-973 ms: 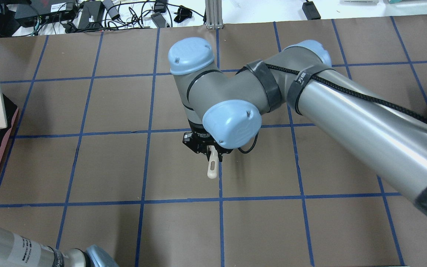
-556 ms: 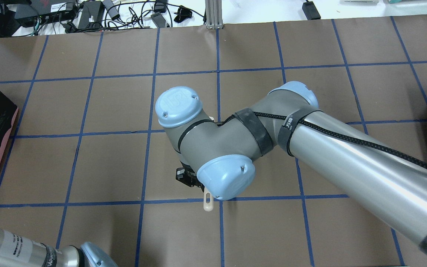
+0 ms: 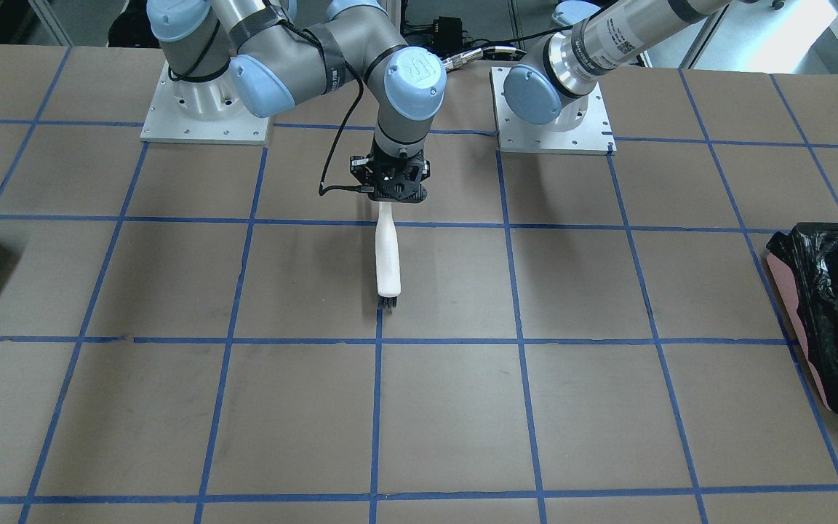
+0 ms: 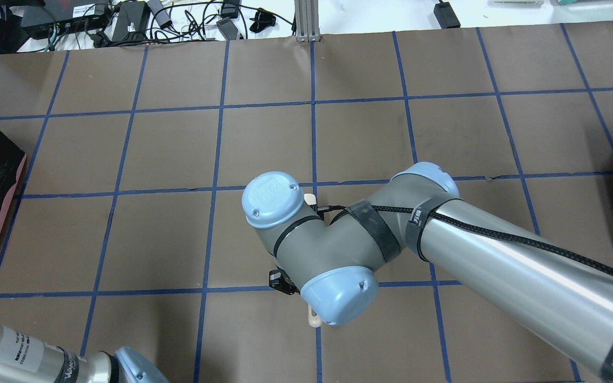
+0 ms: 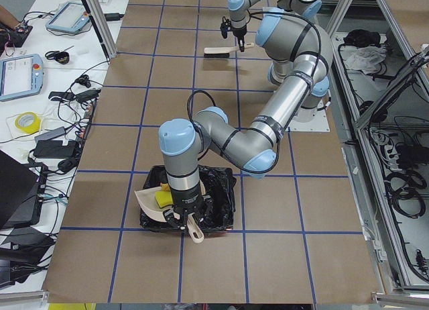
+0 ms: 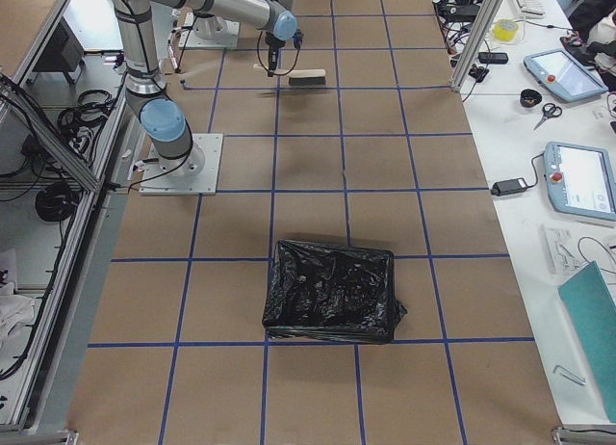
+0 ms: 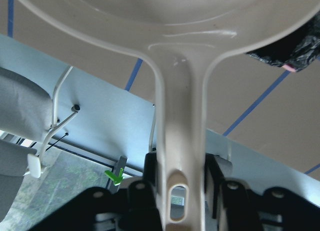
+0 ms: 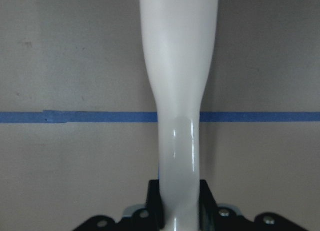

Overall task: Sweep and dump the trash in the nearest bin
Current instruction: 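Tilt the dustpan over the trash bag with the left gripper to dump the items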

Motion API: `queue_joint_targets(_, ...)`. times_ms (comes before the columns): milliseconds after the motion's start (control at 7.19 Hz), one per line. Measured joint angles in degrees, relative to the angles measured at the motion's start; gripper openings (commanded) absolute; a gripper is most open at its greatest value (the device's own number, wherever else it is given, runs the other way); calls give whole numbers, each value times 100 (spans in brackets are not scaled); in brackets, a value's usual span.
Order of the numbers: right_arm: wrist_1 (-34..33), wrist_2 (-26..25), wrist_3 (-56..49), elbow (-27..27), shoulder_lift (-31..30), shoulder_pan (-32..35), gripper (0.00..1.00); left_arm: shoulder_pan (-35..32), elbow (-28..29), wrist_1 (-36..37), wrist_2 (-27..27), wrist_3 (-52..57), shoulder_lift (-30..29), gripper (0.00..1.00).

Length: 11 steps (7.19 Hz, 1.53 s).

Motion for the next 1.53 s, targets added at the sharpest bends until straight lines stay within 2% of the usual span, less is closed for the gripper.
queue_joint_targets(278, -87, -5, -8, 96, -12, 6, 0, -37, -353, 737, 75, 384, 46, 0)
queue_joint_targets(556, -97, 0, 18, 126, -24, 6, 0, -233, -487, 1423, 369, 1225, 32, 0)
queue_joint_targets(973, -98, 19, 56, 134, -11, 7, 0, -439, -507, 1828, 563, 1961, 65, 0)
queue_joint_targets(1112, -98, 37, 65, 144, 1, 7, 7, -512, -510, 1984, 627, 2267, 70, 0)
queue_joint_targets(1251, -98, 39, 71, 173, 7, 7, 50, -631, -526, 2375, 706, 2695, 37, 0)
queue_joint_targets(1390, -100, 25, 73, 215, 5, 7, 84, -752, -593, 2983, 749, 3108, -23, 0)
queue_joint_targets(1529, -104, 8, 70, 245, 3, 9, 92, -855, -732, 3543, 766, 3359, -65, 0)
